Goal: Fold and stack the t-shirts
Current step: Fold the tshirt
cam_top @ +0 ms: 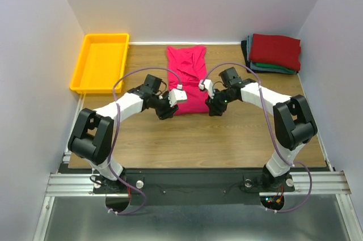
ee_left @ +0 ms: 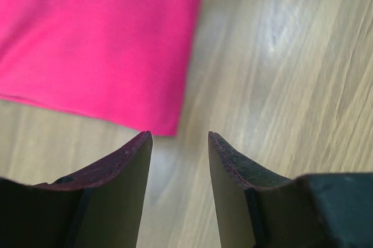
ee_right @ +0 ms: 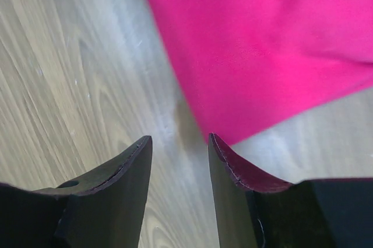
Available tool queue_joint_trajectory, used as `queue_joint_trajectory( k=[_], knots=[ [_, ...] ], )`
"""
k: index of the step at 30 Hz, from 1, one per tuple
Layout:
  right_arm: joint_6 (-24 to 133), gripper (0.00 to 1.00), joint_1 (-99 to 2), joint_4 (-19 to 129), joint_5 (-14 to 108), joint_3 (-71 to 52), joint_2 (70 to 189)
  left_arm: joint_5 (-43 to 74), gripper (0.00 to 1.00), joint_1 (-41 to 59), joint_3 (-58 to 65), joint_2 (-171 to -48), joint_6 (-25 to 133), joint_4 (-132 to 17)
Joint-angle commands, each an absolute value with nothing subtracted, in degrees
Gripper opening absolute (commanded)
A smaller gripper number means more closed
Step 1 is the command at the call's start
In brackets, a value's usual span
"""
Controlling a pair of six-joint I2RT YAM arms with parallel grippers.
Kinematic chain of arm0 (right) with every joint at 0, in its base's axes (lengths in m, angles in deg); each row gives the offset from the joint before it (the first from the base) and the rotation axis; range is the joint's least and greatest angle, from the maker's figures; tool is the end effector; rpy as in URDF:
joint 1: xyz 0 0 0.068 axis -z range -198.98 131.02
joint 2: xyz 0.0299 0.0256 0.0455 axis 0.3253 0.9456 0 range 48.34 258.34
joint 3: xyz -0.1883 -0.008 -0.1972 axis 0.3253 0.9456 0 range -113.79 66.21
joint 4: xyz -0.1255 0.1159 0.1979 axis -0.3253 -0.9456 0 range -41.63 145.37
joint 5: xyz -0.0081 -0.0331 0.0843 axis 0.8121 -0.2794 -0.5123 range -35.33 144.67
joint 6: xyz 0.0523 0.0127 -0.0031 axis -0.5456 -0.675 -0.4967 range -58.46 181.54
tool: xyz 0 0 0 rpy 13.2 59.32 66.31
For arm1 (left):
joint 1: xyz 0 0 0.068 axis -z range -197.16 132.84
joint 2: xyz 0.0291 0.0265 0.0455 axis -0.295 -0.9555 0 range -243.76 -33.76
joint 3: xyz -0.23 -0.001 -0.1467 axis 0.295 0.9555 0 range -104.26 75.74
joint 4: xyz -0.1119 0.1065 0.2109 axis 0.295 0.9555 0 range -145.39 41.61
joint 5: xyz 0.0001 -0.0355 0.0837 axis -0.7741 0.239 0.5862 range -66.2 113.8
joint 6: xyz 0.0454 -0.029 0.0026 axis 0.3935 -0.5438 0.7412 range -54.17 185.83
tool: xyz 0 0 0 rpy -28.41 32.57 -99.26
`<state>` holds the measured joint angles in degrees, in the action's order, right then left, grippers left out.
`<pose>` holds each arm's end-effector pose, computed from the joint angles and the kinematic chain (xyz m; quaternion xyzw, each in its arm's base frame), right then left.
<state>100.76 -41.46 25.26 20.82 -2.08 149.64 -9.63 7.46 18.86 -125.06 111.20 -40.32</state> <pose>0.3220 0.1546 0.1969 -0.5352 0.7642 0.2477 0.2612 0.2912 -0.1550 0.2096 0.5969 0.6790 -0.2057 0.3747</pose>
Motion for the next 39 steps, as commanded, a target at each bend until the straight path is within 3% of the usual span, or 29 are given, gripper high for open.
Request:
queue_joint_trajectory(
  k=[1, 16, 21, 23, 25, 27, 32, 39],
  knots=[
    [105.66, 0.49, -42.8, 32.34, 25.22, 0.12, 146.34, -4.42, 0.55, 10.34, 22.99, -121.38, 117.24, -47.9],
    [113.22, 0.43, -45.35, 38.58, 29.26, 6.18, 149.41, 1.21, 0.55, 13.6, 23.1, -128.23, 120.94, -53.98],
    [112.78, 0.36, -45.53, 40.07, 30.93, 6.54, 150.91, 2.0, 0.52, 13.96, 22.74, -130.78, 121.9, -53.1],
    [112.34, 0.3, -45.53, 40.34, 31.37, 6.54, 151.26, 2.18, 0.48, 14.39, 22.92, -131.22, 122.17, -52.66],
    [111.29, 0.07, -45.53, 40.61, 31.72, 6.36, 151.35, 2.09, 0.38, 14.48, 23.09, -131.58, 121.65, -52.22],
    [110.32, 0.01, -45.61, 40.52, 31.9, 6.18, 151.09, 1.65, 0.28, 14.48, 23.36, -130.97, 121.21, -52.13],
    [107.17, 0.01, -45.53, 39.3, 29.63, 7.67, 144.87, -0.63, 0.0, 14.4, 23.09, -126.93, 120.68, -48.72],
    [103.82, 0.01, -45.53, 32.88, 25.49, 8.73, 137.29, -5.11, 0.0, 15.45, 23.36, -119.46, 121.03, -40.45]
  ],
)
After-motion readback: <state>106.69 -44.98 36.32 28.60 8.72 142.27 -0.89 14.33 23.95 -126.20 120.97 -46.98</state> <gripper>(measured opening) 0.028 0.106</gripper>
